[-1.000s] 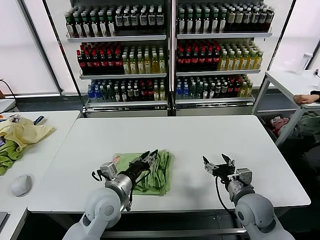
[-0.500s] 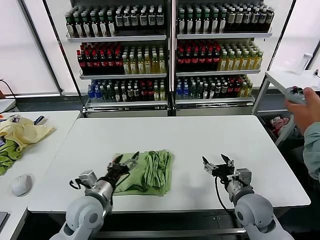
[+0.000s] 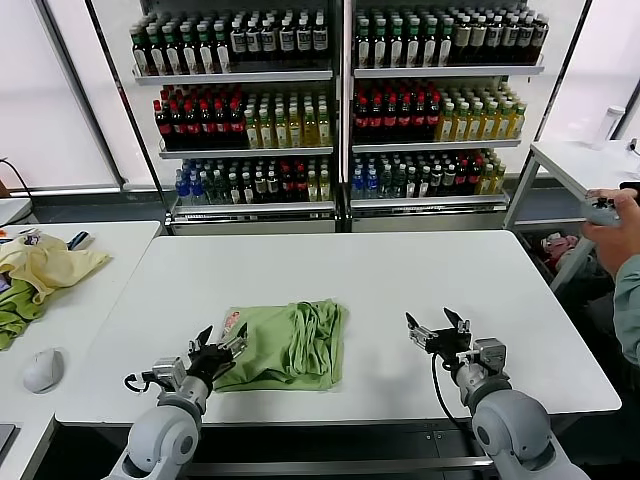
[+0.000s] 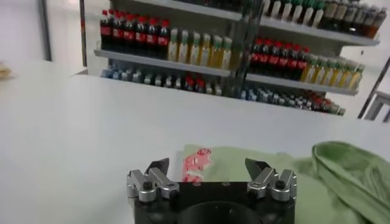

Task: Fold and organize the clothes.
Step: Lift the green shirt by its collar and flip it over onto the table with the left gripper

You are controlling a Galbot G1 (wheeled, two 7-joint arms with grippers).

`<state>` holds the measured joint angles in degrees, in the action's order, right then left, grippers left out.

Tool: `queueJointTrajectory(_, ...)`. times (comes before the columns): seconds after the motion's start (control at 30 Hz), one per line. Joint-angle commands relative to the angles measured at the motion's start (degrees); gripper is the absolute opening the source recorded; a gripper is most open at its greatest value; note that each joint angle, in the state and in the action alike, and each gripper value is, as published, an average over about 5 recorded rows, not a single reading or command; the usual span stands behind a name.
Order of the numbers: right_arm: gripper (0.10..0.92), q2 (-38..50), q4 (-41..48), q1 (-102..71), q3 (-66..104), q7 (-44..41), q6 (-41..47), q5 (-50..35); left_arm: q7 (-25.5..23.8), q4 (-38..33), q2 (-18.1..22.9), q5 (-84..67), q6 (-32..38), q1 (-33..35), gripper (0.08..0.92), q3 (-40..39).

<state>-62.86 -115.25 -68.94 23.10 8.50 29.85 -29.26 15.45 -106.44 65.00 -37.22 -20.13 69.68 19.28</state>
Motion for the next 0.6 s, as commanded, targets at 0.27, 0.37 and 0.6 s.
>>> queueJointTrajectory(0.27,0.823,0.72,-1.54,-0.88,1.29,-0.03,-0.01,-0.24,0.7,1.9,1.12,-9.1,-6.35,-0.18,0.822,0.2)
queueJointTrajectory(0.37,0.823,0.94,-1.68,-0.76,1.33,-0.01,0.04,-0.4,1.05,1.36,1.47,-14.05,-7.63,0.09,0.798,1.3)
queueJointTrajectory(0.6,0.823,1.06,-1.76,-0.25,0.96,0.12,0.23,-0.57,1.1,1.26,2.4,-21.89,-8.28,0.16,0.614,3.35)
